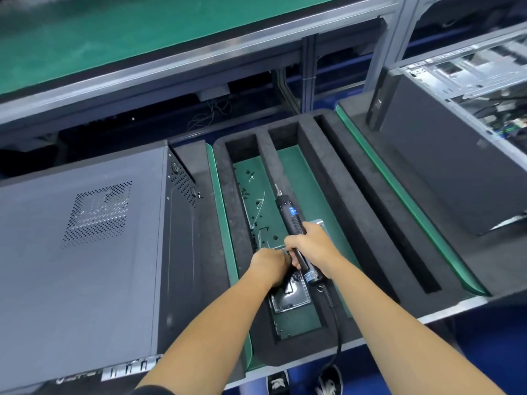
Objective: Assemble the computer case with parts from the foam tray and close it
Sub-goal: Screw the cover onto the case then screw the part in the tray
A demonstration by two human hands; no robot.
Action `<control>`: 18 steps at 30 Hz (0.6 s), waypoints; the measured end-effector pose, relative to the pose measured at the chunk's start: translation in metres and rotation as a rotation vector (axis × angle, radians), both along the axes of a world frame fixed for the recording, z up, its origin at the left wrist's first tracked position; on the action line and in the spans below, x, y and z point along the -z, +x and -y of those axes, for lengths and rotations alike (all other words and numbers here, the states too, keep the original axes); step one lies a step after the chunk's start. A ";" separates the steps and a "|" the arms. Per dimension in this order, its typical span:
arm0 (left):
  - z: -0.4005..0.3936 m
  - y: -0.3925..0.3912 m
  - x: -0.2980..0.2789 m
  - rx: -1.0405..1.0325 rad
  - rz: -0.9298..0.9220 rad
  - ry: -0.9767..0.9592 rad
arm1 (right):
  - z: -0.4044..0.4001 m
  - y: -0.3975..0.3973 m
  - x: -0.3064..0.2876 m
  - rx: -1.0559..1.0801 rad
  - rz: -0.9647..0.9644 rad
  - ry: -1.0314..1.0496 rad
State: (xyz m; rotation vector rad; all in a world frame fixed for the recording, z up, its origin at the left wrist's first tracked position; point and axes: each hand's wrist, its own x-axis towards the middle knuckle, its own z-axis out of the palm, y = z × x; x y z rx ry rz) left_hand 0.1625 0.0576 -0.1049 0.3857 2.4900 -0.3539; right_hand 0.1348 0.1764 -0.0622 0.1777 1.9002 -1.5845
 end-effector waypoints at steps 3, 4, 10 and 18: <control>0.000 0.001 0.000 0.031 0.004 0.025 | 0.000 0.000 0.000 0.015 0.011 -0.009; 0.000 0.001 0.000 0.042 0.006 0.033 | 0.001 0.000 0.000 0.018 0.014 -0.010; 0.002 0.002 -0.002 0.003 -0.078 0.054 | 0.000 0.000 0.000 0.025 0.018 -0.026; 0.001 0.000 0.005 0.072 -0.018 -0.006 | 0.000 -0.001 0.000 0.030 0.027 -0.053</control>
